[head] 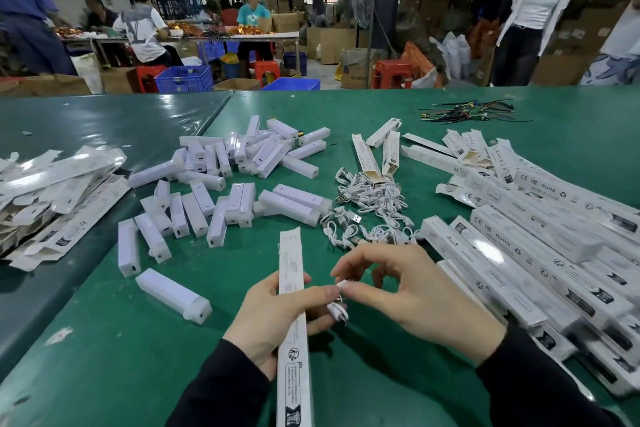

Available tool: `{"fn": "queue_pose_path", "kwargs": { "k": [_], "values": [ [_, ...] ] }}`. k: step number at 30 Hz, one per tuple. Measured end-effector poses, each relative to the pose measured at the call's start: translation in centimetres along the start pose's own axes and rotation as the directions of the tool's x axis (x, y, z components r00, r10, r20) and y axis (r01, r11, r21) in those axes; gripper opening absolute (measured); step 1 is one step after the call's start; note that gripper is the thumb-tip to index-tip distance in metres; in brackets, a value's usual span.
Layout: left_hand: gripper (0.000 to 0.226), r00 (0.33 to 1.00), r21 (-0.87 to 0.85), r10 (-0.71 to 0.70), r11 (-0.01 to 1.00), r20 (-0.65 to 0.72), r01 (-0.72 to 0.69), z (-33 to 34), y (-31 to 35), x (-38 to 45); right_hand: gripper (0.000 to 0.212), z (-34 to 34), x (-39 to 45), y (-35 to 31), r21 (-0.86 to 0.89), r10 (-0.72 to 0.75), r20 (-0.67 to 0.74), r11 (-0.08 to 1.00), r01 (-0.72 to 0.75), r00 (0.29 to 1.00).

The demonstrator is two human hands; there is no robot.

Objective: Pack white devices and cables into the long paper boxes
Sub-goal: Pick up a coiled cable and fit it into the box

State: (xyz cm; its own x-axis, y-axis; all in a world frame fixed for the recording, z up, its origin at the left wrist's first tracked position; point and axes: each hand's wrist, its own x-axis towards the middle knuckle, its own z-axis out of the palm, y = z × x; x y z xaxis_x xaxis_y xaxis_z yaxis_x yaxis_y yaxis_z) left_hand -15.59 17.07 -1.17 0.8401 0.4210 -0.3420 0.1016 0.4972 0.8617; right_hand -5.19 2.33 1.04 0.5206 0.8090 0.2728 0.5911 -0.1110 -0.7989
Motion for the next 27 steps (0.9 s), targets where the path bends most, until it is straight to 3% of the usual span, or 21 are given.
{"fn": "queue_pose_path", "kwargs": {
  "k": [6,10,18,23,27],
  "values": [
    [0.061,0.999,-0.093,0.022,0.995,-0.034,-0.025,0.2,0.2,0.0,0.039,1.1,-0.4,-0.4,0.097,0.093,0.023,0.991,-0.095,0.995],
    [0.052,0.999,-0.16,0.009,0.987,-0.032,-0.014,0.1,0.3,0.2,0.039,1.0,-0.3,-0.3,0.133,0.1,-0.017,0.986,-0.097,0.995],
    [0.049,1.0,-0.214,-0.002,0.977,0.027,0.007,0.1,0.1,0.1,0.022,0.8,-0.1,0.1,-0.028,-0.061,-0.119,0.998,0.058,0.991],
    [0.071,0.998,-0.091,0.034,0.995,0.053,-0.029,0.7,0.1,-0.3,0.021,-0.5,0.2,0.4,0.204,0.08,-0.265,0.979,-0.025,0.961],
    [0.051,0.989,-0.071,0.086,0.994,0.117,-0.078,0.7,-0.3,-0.4,0.024,-2.3,0.6,0.1,0.369,0.157,-0.345,0.929,-0.02,0.925]
  ]
}}
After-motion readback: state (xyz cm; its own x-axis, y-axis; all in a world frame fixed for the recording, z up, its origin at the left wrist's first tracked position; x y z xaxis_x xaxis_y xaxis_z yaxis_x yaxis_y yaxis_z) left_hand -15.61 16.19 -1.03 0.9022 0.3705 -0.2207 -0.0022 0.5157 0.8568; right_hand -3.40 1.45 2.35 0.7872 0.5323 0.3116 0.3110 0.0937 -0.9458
